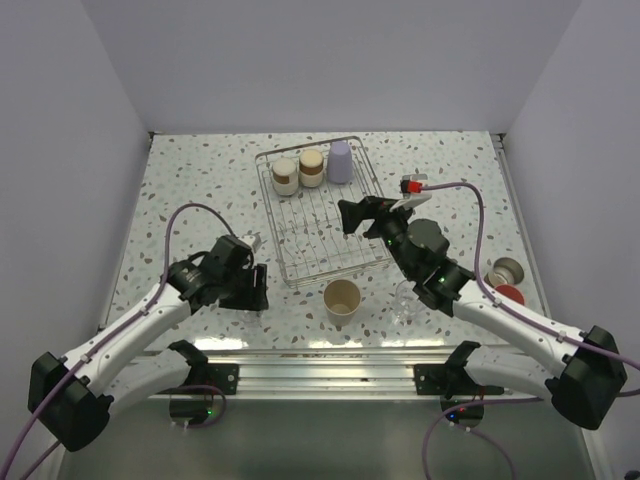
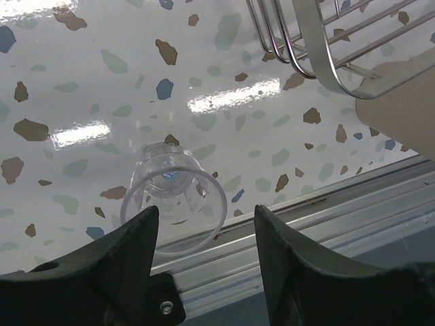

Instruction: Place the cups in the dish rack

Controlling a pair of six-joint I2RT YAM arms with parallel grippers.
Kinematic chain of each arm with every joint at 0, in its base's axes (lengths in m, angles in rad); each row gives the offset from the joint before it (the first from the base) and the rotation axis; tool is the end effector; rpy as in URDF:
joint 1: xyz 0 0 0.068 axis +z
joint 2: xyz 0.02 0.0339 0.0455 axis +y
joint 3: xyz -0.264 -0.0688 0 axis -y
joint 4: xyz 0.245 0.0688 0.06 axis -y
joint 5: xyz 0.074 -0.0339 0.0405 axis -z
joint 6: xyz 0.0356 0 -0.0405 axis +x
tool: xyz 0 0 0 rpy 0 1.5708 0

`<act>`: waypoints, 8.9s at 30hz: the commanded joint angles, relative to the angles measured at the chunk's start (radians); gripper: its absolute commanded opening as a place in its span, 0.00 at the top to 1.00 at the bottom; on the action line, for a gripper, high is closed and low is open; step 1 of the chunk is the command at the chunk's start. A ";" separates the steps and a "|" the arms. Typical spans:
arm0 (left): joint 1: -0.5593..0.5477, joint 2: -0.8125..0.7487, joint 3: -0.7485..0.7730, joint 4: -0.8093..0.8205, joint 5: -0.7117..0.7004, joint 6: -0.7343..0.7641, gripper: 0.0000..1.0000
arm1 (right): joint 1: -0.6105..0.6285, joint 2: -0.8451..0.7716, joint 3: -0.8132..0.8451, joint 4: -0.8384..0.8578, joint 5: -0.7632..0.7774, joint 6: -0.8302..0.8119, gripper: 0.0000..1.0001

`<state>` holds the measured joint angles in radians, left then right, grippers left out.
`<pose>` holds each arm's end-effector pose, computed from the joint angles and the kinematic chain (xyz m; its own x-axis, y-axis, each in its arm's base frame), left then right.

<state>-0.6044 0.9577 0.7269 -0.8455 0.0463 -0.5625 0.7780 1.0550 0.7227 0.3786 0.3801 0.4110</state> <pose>0.1409 -0.0993 0.2353 -0.9251 -0.0086 -0.3797 0.1092 0.9515 -0.2876 0.1859 0.1646 0.3249 -0.1247 0.3980 -0.9089 -0.3686 0.8319 0.4148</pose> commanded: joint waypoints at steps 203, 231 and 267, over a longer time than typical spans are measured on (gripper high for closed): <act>-0.232 -0.367 0.006 0.187 -0.869 0.046 0.06 | 0.075 1.123 0.945 -0.176 0.120 -0.058 0.15; -0.232 -0.082 0.086 0.339 -0.461 0.136 0.11 | 0.075 0.243 0.299 -0.202 0.244 -0.069 0.02; -0.475 0.292 0.186 0.499 -0.239 0.042 0.22 | 0.067 0.077 0.155 -0.241 0.391 -0.069 0.02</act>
<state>-1.0615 1.2293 0.8642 -0.3885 -0.1352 -0.4969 0.8497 1.1599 0.8795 0.1261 0.7357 0.3359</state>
